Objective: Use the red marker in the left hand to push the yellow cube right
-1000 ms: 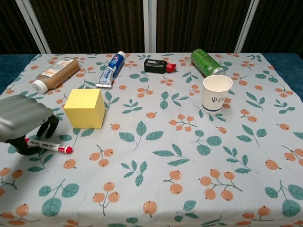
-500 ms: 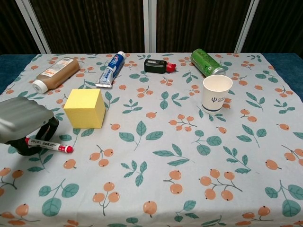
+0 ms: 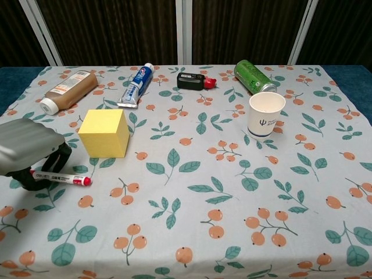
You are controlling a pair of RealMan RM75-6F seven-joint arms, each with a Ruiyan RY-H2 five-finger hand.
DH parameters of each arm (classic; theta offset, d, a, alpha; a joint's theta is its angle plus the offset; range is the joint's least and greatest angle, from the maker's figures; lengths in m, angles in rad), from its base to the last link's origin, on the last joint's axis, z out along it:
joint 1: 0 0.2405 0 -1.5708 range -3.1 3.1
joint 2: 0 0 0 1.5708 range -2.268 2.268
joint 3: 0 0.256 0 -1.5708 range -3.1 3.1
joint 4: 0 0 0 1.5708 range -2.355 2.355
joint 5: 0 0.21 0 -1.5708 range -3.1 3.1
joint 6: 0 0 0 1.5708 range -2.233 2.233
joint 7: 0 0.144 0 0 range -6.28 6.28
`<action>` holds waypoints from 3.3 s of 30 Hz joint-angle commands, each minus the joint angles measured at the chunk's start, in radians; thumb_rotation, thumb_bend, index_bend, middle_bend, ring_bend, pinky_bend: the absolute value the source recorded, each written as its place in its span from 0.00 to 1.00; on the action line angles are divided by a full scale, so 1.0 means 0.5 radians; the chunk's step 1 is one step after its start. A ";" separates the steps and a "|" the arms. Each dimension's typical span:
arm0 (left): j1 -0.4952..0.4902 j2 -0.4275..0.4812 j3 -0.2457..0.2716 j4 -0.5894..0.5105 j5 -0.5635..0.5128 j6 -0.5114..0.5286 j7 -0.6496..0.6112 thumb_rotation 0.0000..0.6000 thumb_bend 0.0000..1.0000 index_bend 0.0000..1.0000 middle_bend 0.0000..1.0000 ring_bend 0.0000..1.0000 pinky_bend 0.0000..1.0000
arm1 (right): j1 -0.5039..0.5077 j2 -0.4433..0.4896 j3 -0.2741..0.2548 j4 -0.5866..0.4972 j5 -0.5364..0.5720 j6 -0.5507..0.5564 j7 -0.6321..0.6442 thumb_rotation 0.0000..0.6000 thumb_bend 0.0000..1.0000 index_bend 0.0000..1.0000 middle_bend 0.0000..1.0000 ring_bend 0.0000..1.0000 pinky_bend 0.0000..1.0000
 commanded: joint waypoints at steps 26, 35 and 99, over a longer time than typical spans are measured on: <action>0.132 0.212 0.017 0.659 0.741 0.012 -1.132 1.00 0.37 0.71 0.76 0.57 0.49 | -0.005 0.017 0.007 -0.039 0.002 0.015 -0.035 1.00 0.27 0.03 0.10 0.00 0.00; 0.021 0.166 -0.031 0.891 0.787 -0.189 -1.192 1.00 0.37 0.71 0.76 0.57 0.49 | -0.010 0.017 0.006 -0.043 0.006 0.015 -0.040 1.00 0.27 0.03 0.10 0.00 0.00; -0.685 -0.363 -0.417 0.875 0.279 -0.694 -0.496 1.00 0.38 0.71 0.76 0.57 0.48 | -0.032 0.031 0.009 0.023 0.027 0.013 0.041 1.00 0.27 0.03 0.10 0.00 0.00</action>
